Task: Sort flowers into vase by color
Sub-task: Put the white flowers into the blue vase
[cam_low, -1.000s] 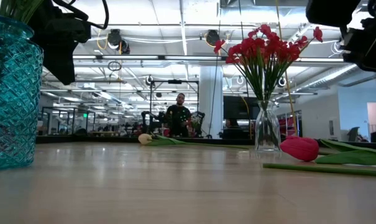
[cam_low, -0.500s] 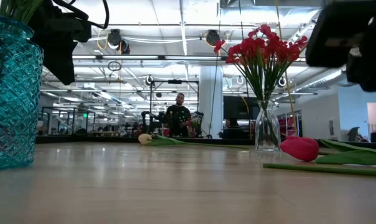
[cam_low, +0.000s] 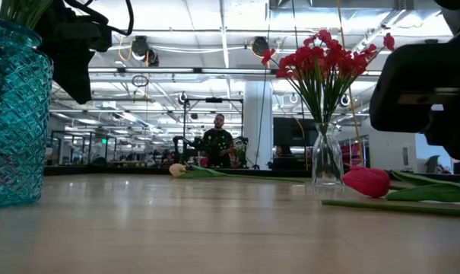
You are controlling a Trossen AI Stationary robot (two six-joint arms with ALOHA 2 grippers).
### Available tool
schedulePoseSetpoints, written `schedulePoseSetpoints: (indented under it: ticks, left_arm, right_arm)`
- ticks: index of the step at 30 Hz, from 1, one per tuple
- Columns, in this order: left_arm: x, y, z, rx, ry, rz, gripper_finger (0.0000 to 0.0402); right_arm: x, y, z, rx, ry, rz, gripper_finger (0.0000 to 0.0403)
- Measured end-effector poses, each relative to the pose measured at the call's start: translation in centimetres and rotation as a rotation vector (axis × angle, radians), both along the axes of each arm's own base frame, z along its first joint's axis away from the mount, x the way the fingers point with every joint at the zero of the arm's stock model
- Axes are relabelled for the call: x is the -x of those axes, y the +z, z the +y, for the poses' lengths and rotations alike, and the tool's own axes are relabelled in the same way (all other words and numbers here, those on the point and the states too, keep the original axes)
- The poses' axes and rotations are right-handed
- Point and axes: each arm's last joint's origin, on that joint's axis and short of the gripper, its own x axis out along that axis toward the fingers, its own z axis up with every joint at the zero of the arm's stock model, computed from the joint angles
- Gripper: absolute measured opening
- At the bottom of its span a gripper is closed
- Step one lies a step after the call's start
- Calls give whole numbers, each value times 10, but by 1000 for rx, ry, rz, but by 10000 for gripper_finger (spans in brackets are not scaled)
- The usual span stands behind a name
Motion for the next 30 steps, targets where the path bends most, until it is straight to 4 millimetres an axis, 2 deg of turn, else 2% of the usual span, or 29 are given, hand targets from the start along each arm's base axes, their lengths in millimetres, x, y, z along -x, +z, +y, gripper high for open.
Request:
schedulePoseSetpoints:
  ticks: [6,12,18,22,24,27,30]
  left_arm:
    - [0,0,0,0,0,-1,141]
    - [0,0,0,0,-1,0,141]
    - [0,0,0,0,0,-1,141]
    - [0,0,0,0,0,-2,141]
    - [-1,0,0,1,0,-10,141]
    - [-2,1,0,1,0,-22,141]
    - [-2,1,0,1,0,-22,141]
  right_arm:
    - [-3,3,-2,9,10,-48,15]
    - [0,20,-5,38,-16,-101,17]
    - [2,82,-9,152,-9,-153,4]
    - [7,132,-16,368,117,-272,6]
    - [7,150,-21,521,213,-368,6]
    - [2,164,-27,747,378,-516,5]
    - [-8,170,-37,881,420,-581,5]
